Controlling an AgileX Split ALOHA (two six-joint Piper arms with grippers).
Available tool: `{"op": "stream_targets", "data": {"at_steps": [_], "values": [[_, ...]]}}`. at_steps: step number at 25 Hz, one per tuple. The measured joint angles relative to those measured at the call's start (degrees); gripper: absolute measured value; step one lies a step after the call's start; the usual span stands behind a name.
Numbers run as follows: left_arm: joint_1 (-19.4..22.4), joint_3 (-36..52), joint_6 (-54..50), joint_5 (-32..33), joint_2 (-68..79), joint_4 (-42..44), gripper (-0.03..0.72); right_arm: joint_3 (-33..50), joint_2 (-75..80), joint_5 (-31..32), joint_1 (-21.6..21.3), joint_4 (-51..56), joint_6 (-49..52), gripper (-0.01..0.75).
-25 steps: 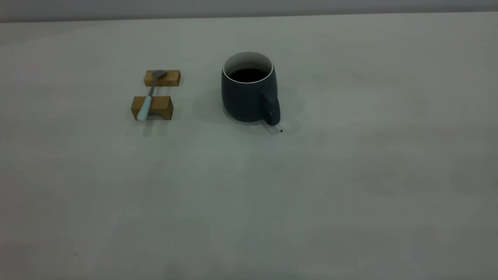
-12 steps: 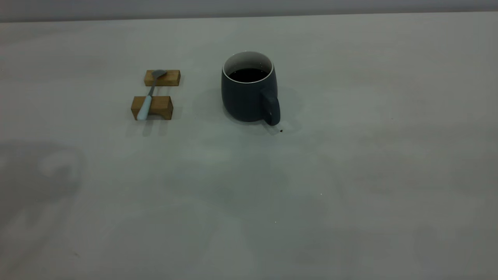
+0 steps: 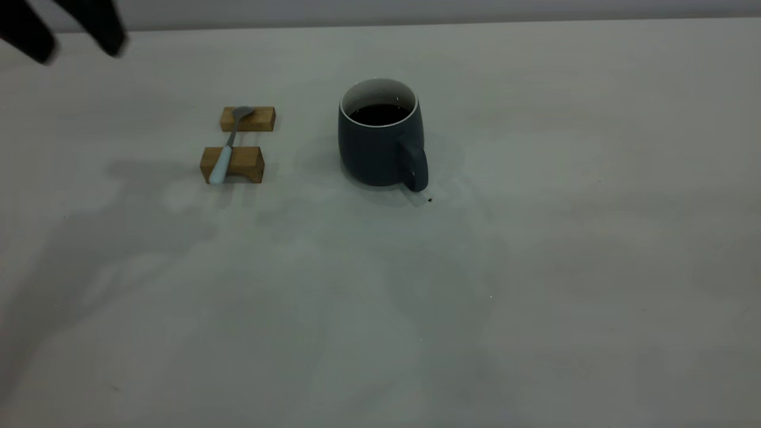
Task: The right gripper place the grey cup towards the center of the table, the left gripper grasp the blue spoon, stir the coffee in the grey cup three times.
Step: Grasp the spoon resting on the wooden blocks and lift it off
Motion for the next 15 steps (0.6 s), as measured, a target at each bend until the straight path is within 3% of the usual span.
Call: {"op": "stream_targets", "data": {"at_steps": [7, 15], "values": [[-3.13, -6.71, -3.08, -0.02, 13.82, 0.0, 0.646, 0.0, 0.0, 0.0, 0.0, 0.0, 0.0, 0.587], [-3.27, -12.91, -3.55, 0.19, 24.81, 0.01, 0.634, 0.0, 0.0, 0.0, 0.0, 0.0, -0.06, 0.587]]}}
